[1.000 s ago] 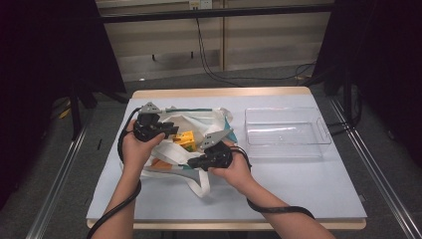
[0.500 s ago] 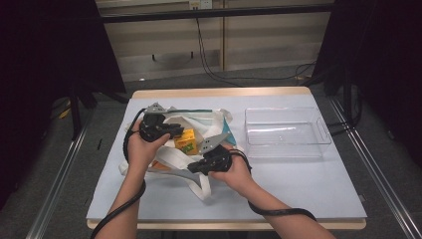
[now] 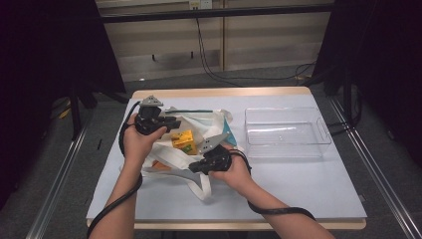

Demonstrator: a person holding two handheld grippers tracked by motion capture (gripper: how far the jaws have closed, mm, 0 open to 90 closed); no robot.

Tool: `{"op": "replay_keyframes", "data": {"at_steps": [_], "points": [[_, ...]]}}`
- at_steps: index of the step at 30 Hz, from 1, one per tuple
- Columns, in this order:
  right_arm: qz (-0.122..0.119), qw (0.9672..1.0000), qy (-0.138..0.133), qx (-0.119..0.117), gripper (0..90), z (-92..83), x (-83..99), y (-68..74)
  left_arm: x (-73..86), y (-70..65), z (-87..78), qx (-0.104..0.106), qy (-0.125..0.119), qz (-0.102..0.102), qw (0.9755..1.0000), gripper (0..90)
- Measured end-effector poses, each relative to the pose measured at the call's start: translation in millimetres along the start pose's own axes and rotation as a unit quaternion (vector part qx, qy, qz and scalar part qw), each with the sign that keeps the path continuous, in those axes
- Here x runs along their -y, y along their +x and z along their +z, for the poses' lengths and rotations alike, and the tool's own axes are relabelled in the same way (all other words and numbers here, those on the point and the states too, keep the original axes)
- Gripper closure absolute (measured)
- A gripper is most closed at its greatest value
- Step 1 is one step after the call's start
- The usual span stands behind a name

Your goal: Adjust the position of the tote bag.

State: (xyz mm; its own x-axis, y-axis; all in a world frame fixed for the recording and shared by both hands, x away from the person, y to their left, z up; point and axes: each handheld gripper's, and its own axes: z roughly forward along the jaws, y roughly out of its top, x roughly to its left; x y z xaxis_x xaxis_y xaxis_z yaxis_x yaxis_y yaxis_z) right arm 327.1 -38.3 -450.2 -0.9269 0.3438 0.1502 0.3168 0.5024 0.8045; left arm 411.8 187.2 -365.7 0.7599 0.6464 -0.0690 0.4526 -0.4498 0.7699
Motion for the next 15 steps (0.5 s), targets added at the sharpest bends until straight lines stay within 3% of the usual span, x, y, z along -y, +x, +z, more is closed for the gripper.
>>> {"op": "replay_keyframes", "data": {"at_steps": [2, 7, 8, 15], "points": [[-0.001, 1.0000, 0.000, -0.001, 87.2, -0.3, 0.0, 0.2, -1.4, 5.7, 5.9, 0.001, 0.011, -0.004, 0.9999, 70.9], [-0.002, 1.0000, 0.001, -0.001, 87.2, -0.8, 2.9, 2.7, 1.2, 20.4, 24.1, -0.004, 0.015, -0.037, 0.9992, 72.4], [-0.004, 1.0000, 0.000, -0.001, 87.2, -0.6, 3.6, 2.8, 2.0, 22.7, 26.4, -0.014, 0.016, -0.034, 0.9992, 72.6], [-0.006, 1.0000, 0.004, 0.001, 87.3, 1.9, 8.4, 2.4, 5.4, 35.3, 36.6, -0.016, 0.015, -0.055, 0.9982, 74.1]]}}
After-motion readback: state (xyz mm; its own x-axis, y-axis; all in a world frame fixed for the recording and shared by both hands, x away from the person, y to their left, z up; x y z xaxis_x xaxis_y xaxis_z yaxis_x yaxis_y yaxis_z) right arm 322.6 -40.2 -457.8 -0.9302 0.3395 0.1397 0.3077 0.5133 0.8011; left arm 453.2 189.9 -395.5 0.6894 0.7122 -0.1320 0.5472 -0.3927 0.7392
